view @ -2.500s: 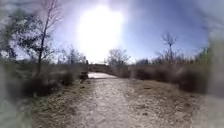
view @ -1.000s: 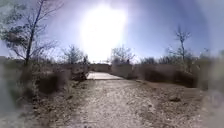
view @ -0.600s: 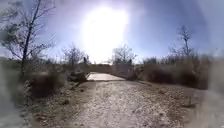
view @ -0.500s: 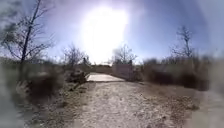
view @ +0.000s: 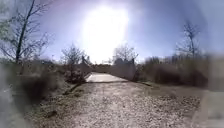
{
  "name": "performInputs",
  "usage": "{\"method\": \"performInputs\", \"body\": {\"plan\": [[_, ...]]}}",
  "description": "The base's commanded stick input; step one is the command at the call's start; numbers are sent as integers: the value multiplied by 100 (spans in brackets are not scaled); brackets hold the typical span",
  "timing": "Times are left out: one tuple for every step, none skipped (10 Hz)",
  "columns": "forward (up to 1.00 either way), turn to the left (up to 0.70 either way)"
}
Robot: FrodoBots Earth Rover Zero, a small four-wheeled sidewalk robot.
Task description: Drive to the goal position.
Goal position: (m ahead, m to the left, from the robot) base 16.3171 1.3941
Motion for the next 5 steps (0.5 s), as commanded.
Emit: {"method": "performInputs", "body": {"plan": [[70,3],[70,3],[70,3],[70,4],[70,7]]}}
